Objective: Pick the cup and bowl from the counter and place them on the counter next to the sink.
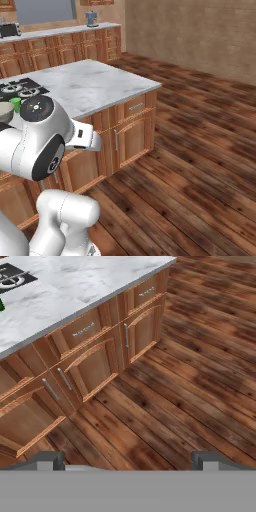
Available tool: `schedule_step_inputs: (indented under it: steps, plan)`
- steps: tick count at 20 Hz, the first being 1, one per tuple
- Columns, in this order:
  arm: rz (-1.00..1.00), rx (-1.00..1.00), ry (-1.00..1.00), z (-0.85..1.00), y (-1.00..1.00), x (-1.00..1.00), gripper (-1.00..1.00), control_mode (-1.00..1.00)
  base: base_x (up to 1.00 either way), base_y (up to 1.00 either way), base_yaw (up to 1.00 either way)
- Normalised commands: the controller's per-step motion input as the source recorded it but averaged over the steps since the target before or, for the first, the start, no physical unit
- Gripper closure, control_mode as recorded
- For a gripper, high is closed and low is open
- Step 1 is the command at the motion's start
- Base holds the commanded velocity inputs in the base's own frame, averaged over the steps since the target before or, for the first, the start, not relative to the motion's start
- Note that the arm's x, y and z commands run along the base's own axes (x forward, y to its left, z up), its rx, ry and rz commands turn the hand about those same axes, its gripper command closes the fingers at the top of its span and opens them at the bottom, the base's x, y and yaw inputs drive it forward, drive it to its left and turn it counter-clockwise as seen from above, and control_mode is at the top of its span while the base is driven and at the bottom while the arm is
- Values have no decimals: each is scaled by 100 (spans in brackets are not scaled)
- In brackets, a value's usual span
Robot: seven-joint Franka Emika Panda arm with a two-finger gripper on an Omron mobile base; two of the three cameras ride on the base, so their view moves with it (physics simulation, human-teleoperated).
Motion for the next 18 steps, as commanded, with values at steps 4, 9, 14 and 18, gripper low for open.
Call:
schedule_step_inputs:
  steps: [4,9,14,18]
  plan:
    - [0,0,0,0,0,0,-100,100,33,0,100]
    - [0,0,0,0,0,0,-100,100,25,-3,100]
    - [0,0,0,0,0,0,-100,100,59,-71,61]
    - [0,0,0,0,0,0,-100,100,78,-97,6]
